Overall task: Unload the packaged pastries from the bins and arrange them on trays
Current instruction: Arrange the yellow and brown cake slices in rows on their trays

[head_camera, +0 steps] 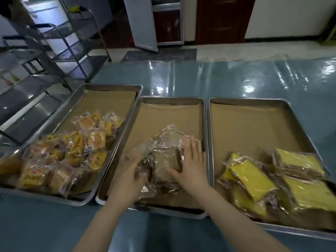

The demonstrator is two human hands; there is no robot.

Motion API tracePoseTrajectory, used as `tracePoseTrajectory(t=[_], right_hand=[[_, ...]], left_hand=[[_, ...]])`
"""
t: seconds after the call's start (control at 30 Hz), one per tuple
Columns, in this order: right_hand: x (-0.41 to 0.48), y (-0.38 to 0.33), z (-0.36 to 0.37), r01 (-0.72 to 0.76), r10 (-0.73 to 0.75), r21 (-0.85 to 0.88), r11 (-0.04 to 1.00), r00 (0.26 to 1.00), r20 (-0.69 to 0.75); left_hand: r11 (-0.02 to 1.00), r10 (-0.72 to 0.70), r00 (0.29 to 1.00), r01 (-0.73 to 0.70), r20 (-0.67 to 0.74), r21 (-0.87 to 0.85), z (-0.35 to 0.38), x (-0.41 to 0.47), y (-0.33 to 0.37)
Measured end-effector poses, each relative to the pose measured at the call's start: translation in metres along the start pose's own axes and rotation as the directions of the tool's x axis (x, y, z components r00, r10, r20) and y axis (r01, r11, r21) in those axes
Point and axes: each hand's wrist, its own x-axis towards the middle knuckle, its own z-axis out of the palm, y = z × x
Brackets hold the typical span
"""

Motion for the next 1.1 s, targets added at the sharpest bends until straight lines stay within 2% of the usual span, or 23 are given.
tracePoseTrajectory(t=[0.1, 0.17, 0.3, 0.47, 0.57, 0.63, 0.77, 0.93, 1.1], right_hand=[[-0.021, 0.006, 0.024, 0.086, -0.069, -0.143, 0.986, 0.990, 0.122], [-0.026, 0.005, 0.032, 0.118, -0.081, -0.214, 0.970, 0.982, 0.173], [-0.035, -0.004, 0.038, 0.081, -0.025, -0.256, 0.963, 0.976, 0.215], [-0.017, -0.021, 0.033, -0.030, 0.141, -0.398, 0.917, 0.957, 0.252], [-0.011, -0.038, 0.030, -0.086, 0.201, -0.423, 0.902, 0.951, 0.236], [-0.026, -0.042, 0.029, -0.118, 0.185, -0.340, 0.933, 0.968, 0.171], [-0.079, -0.022, 0.016, -0.207, 0.201, -0.162, 0.965, 0.978, -0.050], [-0.129, 0.019, -0.022, -0.232, 0.213, -0.111, 0.966, 0.964, -0.160], [-0.145, 0.067, -0.079, -0.265, 0.228, -0.088, 0.960, 0.925, -0.305]], left_hand=[[0.910, -0.083, 0.986, 0.017, 0.142, 0.414, 0.017, 0.004, -0.034], [0.883, -0.115, 0.969, -0.002, 0.219, 0.469, 0.024, 0.007, -0.047], [0.947, -0.037, 0.965, -0.049, 0.260, 0.317, 0.018, 0.013, -0.063], [0.999, 0.027, 0.989, -0.022, 0.143, -0.037, 0.007, 0.012, -0.058], [0.995, 0.099, 0.993, -0.100, 0.065, 0.019, 0.003, 0.003, -0.049], [0.990, 0.141, 0.986, -0.143, 0.091, 0.009, 0.003, -0.005, -0.043], [0.967, 0.230, 0.964, -0.211, 0.132, -0.144, 0.003, -0.023, -0.034], [0.963, 0.190, 0.972, -0.156, 0.140, -0.222, 0.019, -0.031, -0.020], [0.948, 0.245, 0.951, -0.196, 0.186, -0.250, 0.056, -0.033, 0.026]])
